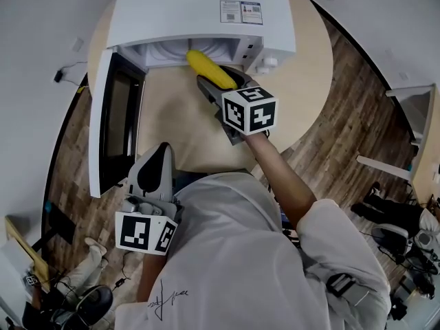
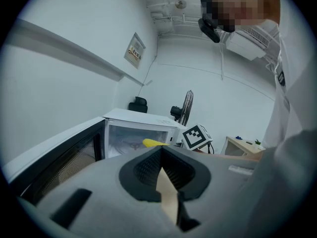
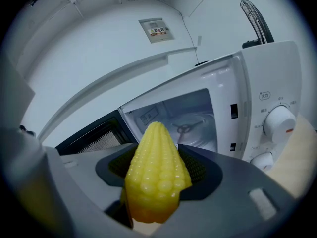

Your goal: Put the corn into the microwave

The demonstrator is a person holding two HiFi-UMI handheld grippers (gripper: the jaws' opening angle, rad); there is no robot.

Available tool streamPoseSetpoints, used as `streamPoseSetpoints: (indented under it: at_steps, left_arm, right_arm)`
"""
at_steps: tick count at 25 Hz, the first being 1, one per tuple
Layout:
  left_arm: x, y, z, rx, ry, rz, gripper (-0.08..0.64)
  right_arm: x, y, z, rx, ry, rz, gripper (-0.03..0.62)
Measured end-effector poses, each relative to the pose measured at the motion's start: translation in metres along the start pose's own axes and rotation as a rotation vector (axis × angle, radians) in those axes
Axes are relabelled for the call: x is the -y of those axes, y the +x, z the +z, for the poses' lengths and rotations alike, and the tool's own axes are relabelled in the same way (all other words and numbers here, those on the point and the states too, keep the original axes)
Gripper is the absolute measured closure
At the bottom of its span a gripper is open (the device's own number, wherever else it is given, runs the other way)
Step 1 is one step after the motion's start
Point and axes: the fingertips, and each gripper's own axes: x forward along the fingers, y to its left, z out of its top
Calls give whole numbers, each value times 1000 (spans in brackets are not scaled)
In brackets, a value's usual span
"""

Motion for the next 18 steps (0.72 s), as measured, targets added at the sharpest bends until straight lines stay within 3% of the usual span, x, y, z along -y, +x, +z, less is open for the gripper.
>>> streamPoseSetpoints:
  at_steps: [6, 18]
  left_arm:
    - [-10, 1, 2, -6, -10, 8, 572]
    - [-26, 9, -2, -58, -16, -1, 572]
  right_arm:
    - [10, 25, -2, 6, 72, -18, 328]
    - [36, 61, 0, 23, 73, -100, 328]
